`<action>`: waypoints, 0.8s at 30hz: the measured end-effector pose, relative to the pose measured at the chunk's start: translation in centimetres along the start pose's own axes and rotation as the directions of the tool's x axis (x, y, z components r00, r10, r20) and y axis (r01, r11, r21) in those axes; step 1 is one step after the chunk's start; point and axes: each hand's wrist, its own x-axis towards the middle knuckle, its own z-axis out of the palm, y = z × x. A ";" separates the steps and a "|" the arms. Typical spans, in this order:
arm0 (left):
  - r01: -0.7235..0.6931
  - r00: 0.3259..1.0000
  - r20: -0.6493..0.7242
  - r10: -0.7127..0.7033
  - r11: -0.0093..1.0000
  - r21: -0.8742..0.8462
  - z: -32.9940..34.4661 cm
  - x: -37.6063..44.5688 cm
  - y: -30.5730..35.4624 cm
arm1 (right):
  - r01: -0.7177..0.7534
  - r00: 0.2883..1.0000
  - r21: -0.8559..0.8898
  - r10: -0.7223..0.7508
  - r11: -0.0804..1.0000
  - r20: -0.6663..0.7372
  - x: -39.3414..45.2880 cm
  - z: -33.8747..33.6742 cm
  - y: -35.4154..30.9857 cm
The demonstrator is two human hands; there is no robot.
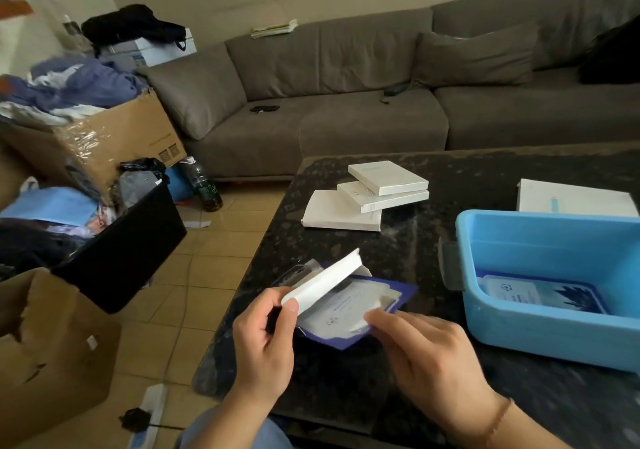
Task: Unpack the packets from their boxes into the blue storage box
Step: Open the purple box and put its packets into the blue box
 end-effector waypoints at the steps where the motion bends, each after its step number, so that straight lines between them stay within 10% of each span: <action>1: -0.004 1.000 0.017 0.004 1.000 0.006 0.0 -0.1 -0.3 | -0.034 0.999 0.046 0.036 0.998 -0.031 -0.5 -0.6 0.1; 13: -0.160 0.853 0.520 -0.046 0.925 0.344 1.9 -3.0 -1.3 | -0.236 0.960 0.106 0.249 0.966 -0.130 -4.2 -10.0 1.3; 19: 0.018 0.884 0.466 -0.020 1.000 0.009 6.1 1.1 6.2 | -0.331 0.920 0.354 0.382 0.875 -0.085 -3.8 -14.4 2.3; 20: 0.120 0.801 0.594 -0.079 0.992 -0.029 7.1 2.7 7.7 | -0.356 0.906 0.410 0.418 0.840 -0.069 -3.8 -14.9 2.7; 24: 0.399 0.108 0.985 -0.133 0.914 0.080 10.5 6.7 11.1 | -0.400 0.838 0.616 0.543 0.679 -0.055 -2.3 -17.3 2.8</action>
